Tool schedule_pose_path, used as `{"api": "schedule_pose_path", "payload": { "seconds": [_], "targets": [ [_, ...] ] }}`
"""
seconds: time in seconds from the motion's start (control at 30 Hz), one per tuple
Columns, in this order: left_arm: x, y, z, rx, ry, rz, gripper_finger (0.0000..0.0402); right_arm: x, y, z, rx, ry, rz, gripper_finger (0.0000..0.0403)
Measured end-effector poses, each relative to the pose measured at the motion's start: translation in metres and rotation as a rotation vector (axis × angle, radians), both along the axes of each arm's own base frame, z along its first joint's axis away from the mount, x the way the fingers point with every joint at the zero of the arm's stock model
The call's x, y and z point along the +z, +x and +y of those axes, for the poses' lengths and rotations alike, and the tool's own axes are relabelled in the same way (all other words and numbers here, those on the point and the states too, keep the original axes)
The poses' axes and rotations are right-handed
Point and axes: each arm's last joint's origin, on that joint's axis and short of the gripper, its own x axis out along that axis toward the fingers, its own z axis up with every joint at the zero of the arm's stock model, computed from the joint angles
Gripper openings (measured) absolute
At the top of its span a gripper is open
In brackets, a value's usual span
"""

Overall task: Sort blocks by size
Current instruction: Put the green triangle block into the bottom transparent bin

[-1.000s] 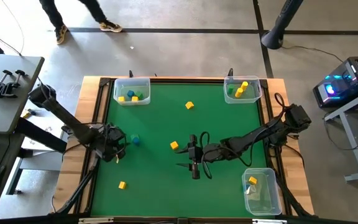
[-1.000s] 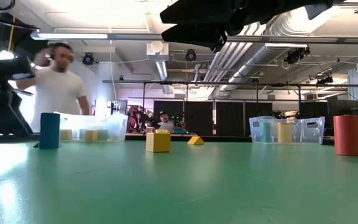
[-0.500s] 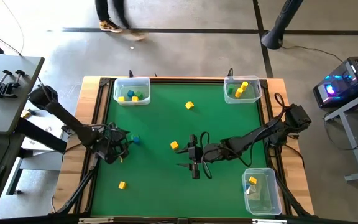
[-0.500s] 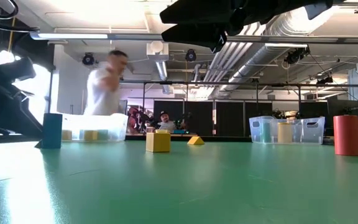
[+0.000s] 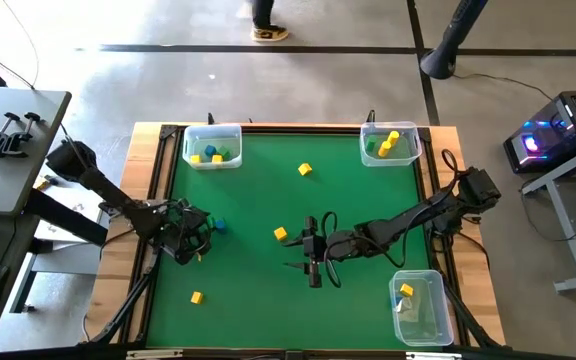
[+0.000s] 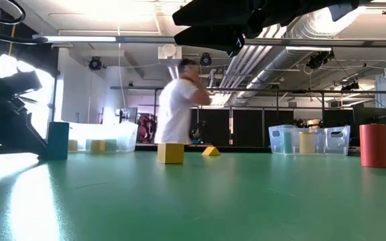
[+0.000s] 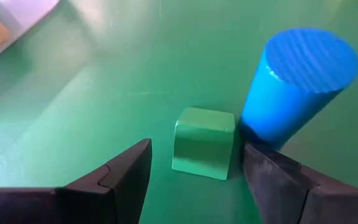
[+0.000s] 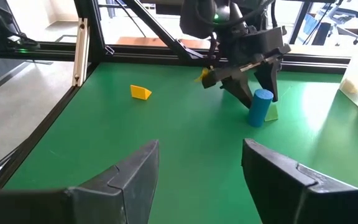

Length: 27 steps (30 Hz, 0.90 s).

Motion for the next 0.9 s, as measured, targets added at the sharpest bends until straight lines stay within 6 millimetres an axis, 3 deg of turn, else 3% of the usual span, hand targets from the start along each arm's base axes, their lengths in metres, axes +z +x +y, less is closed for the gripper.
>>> {"api": "schedule_pose_path", "payload": {
  "seconds": [0.5, 0.9],
  "targets": [
    [-0.002, 0.013, 0.006, -0.005, -0.022, 0.051, 0.0227, -0.001, 0.000, 0.000, 0.000, -0.003, 0.006, 0.0220],
    [-0.002, 0.015, 0.009, 0.004, -0.051, 0.070, 0.0113, -0.001, -0.001, 0.001, 0.003, -0.004, 0.008, 0.0220]
  ]
}}
